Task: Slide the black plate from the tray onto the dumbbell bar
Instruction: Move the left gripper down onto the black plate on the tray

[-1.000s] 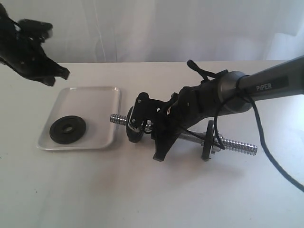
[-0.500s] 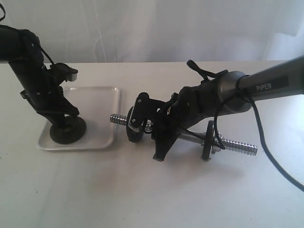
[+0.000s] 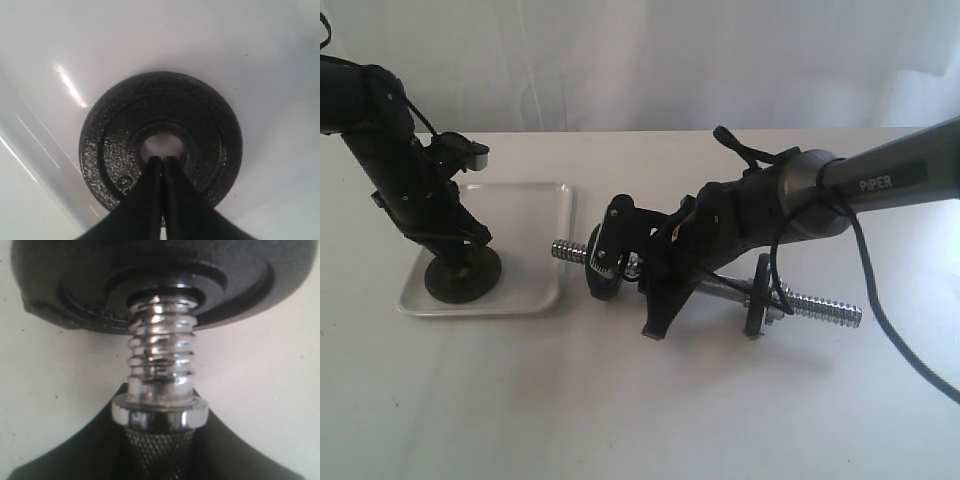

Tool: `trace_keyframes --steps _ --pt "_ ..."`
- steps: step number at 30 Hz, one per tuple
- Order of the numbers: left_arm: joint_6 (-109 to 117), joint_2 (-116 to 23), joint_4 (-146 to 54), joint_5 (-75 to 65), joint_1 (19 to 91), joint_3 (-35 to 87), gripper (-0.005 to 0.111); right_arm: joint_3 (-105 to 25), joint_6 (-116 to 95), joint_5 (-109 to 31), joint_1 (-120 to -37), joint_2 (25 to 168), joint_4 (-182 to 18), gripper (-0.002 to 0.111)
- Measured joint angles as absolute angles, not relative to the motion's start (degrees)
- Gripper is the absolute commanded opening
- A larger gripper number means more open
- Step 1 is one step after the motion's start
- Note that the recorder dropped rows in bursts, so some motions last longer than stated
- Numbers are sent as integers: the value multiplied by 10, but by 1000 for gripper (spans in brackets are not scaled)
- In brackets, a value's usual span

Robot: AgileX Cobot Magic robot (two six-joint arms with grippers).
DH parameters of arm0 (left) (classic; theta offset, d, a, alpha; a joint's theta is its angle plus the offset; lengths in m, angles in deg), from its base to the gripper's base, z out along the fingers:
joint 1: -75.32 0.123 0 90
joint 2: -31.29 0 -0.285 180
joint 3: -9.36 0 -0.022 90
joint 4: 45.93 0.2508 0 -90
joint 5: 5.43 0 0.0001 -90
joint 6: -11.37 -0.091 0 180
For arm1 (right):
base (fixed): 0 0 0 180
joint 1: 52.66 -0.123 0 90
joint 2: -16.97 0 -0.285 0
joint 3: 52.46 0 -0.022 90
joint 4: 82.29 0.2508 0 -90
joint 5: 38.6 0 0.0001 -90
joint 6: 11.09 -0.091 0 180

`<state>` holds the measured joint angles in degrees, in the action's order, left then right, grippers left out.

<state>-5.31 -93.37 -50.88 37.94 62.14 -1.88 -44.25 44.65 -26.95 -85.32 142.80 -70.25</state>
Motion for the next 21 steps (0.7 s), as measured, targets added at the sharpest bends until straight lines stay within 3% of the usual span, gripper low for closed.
trace_keyframes --steps 2,5,21 --pt "-53 -934 -509 379 621 -19 45 -443 446 -269 -853 1428 -702 0" --pt "-53 -934 -510 379 621 -19 103 -443 446 -269 -853 1428 -702 0" --pt "-53 -947 -510 374 621 -19 105 -443 446 -269 -853 1428 -702 0"
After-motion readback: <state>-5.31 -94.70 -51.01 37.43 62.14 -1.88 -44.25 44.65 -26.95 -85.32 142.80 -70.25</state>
